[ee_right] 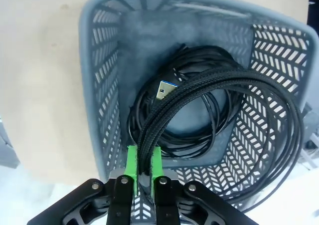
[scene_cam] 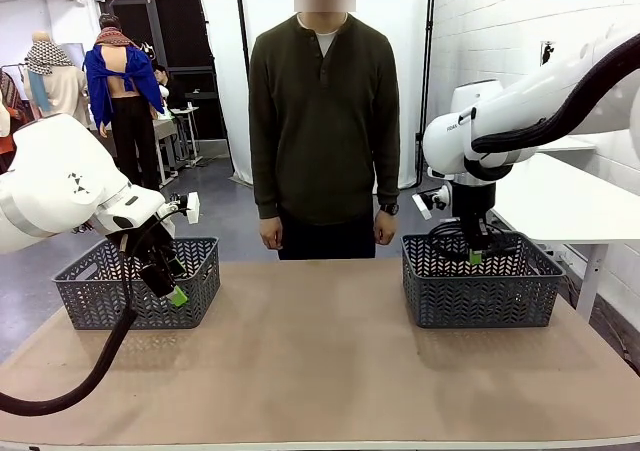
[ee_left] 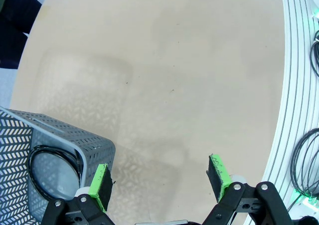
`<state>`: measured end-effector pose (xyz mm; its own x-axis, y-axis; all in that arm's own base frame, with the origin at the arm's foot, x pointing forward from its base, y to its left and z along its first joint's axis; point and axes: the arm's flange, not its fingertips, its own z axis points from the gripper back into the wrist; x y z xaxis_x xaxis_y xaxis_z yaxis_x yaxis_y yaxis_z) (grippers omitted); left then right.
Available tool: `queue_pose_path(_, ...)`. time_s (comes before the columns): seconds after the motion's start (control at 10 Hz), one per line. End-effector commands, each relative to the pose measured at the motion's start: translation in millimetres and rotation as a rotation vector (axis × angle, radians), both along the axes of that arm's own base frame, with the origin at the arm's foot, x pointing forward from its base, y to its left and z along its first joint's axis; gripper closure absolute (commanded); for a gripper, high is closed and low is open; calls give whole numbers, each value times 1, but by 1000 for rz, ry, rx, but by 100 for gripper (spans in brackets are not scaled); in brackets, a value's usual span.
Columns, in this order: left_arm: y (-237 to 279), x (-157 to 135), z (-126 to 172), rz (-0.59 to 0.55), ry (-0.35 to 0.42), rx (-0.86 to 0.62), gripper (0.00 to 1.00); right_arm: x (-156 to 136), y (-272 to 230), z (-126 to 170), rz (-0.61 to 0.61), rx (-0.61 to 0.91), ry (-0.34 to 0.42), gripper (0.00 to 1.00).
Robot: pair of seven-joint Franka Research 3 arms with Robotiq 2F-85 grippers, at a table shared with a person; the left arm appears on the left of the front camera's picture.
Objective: Organize the cables according to human instructions.
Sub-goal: Pick up a bundle of cables and place it in the basket indicated by the human.
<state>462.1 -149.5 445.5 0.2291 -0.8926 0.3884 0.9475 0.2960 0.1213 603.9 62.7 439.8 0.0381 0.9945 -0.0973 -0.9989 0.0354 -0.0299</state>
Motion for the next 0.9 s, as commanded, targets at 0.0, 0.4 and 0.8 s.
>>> queue_pose_path(0.0,0,0,3,-1,8,3,0,12,-7,-2,21,9,-30,100)
queue_pose_path(0.4,0,0,3,-1,8,3,0,21,-9,-8,8,15,-20,95)
queue_pose_path(0.8,0,0,3,-1,8,3,0,27,-11,-12,-25,39,-12,18)
